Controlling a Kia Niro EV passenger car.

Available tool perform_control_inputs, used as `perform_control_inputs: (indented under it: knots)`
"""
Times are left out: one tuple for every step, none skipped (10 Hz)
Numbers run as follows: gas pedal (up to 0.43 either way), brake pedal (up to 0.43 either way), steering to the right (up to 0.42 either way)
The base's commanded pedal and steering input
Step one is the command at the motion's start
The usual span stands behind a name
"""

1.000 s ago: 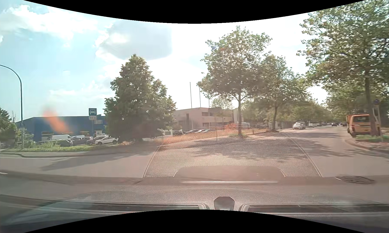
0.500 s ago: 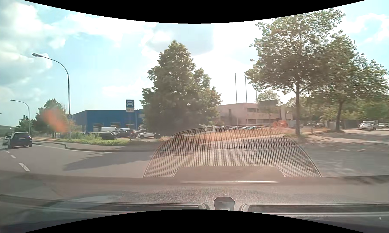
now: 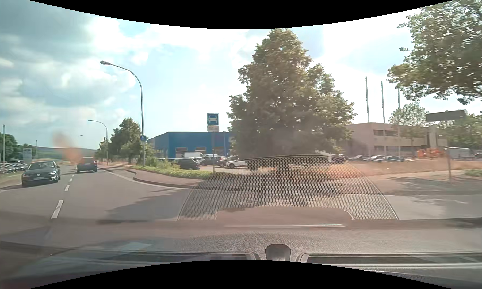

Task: Follow the waypoints while adhering to traffic rules and regulations

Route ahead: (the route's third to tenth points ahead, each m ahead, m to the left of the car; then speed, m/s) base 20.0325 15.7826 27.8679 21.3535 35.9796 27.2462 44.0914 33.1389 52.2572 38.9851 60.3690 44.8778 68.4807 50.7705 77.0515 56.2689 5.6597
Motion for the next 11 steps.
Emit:
perform_control_inputs:
  knots:
    - [0.209, 0.0, -0.387]
    - [0.22, 0.0, -0.38]
    - [0.22, 0.0, -0.376]
    - [0.22, 0.0, -0.375]
    - [0.22, 0.0, -0.375]
    - [0.228, 0.0, -0.367]
    - [0.24, 0.0, -0.354]
    - [0.248, 0.0, -0.332]
    - [0.248, 0.0, -0.304]
    - [0.248, 0.0, -0.268]
    - [0.248, 0.0, -0.241]
